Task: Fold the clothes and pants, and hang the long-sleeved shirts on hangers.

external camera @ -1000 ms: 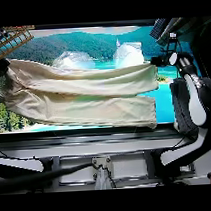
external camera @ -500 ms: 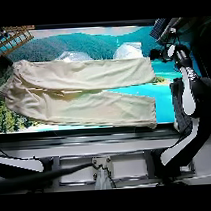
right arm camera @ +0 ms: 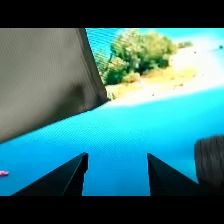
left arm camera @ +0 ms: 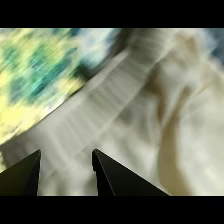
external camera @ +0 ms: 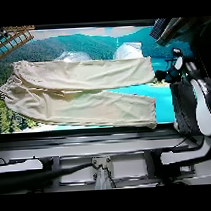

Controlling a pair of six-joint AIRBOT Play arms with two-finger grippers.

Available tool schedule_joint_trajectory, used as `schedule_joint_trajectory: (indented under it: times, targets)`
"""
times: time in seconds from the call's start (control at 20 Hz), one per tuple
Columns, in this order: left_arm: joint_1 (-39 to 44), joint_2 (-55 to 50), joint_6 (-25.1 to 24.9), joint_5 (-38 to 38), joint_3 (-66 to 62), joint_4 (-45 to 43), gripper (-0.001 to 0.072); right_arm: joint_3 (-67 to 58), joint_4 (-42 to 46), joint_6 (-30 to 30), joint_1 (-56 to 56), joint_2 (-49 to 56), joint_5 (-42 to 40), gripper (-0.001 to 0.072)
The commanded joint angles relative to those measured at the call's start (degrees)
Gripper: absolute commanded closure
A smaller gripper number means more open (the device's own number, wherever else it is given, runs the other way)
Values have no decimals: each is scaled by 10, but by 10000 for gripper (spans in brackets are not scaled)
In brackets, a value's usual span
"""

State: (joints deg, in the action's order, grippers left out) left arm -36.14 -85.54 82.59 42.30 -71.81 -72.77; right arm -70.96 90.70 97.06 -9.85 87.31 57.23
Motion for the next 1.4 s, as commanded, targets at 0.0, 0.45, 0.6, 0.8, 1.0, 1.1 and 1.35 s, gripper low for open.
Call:
schedule_joint_trajectory:
  times: [0.0, 0.45, 0.6, 0.8, 1.0, 1.1, 1.35]
  targets:
    - [-28, 70, 15, 16, 95, -48, 375, 132, -4, 8, -1, -106, -39, 284]
    - [-33, 37, 10, -43, 147, -6, 268, 245, -24, 8, 7, -260, -72, 284]
    - [-18, 13, 10, -53, 147, 0, 309, 245, -25, 8, 7, -282, -70, 284]
    - [19, -12, 6, -92, 147, 0, 352, 245, -43, 8, 7, -296, -67, 285]
    - [36, -12, 6, -81, 147, -6, 683, 245, -38, 8, 7, -297, -75, 287]
    - [24, 2, 6, -45, 147, -49, 685, 245, -15, 8, 5, -293, -101, 285]
    - [-24, 77, 56, 43, 185, -145, 686, 244, -28, 3, -30, -216, -166, 278]
